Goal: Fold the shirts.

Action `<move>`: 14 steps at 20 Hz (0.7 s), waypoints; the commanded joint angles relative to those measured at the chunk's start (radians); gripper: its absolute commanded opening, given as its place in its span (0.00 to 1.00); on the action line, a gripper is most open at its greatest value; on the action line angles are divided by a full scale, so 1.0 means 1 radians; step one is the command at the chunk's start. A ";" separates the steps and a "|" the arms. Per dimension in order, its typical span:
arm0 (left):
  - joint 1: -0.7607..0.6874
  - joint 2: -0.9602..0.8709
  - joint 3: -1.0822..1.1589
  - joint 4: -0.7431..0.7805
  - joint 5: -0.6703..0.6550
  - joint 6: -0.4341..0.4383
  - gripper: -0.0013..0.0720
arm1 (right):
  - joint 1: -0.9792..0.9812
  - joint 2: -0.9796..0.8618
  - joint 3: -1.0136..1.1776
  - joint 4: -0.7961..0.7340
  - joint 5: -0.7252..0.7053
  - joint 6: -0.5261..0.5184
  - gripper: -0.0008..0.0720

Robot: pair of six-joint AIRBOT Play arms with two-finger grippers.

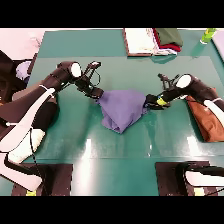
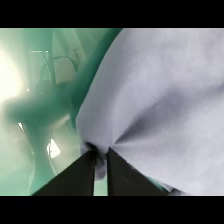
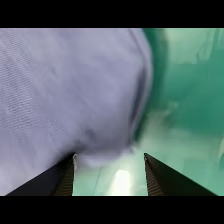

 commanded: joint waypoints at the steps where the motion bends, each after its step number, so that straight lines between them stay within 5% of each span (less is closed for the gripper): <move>1: 0.000 0.000 0.001 0.001 -0.003 0.000 0.06 | 0.031 -0.079 0.031 0.017 -0.009 -0.002 0.63; 3: 0.000 0.000 0.001 0.001 -0.003 0.000 0.06 | 0.040 -0.104 0.031 0.011 -0.013 -0.003 0.59; 5: 0.000 0.000 0.001 0.001 -0.004 0.000 0.06 | 0.040 -0.111 0.031 0.010 -0.016 -0.045 0.08; 9: 0.000 0.022 0.071 0.059 -0.079 0.000 0.06 | 0.023 -0.013 0.043 0.003 -0.028 -0.055 0.04; 14: 0.000 0.280 0.289 0.165 -0.085 0.000 0.06 | -0.016 0.230 0.337 -0.125 0.153 -0.055 0.04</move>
